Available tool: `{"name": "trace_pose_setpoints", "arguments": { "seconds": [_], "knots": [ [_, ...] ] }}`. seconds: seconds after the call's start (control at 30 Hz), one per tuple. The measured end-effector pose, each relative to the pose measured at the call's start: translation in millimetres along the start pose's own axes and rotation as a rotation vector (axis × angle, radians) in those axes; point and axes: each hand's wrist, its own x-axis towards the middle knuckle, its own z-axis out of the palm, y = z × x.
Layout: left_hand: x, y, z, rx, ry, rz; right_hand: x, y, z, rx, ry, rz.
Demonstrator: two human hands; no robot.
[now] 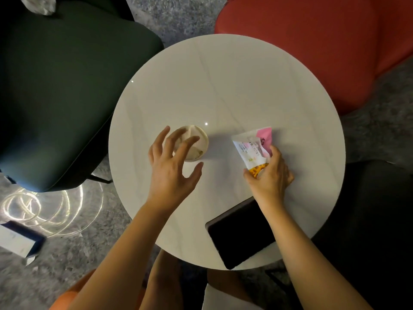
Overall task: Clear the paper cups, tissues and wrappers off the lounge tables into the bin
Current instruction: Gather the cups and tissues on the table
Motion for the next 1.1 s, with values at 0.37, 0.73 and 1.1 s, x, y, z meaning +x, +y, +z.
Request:
{"name": "trace_pose_setpoints", "arguments": {
  "seconds": [0.37, 0.73, 1.1],
  "knots": [
    [26, 78, -48, -0.565, 0.091, -0.324, -3, -97, -56, 0.380, -0.063, -0.458],
    [15, 24, -108, -0.612, 0.417, -0.598, -7, -129, -62, 0.605, -0.313, -0.531],
    [-22, -31, -29, -0.618, 0.137, -0.826, -8, -78, -18, 0.571, -0.304, -0.338]
  ]
}}
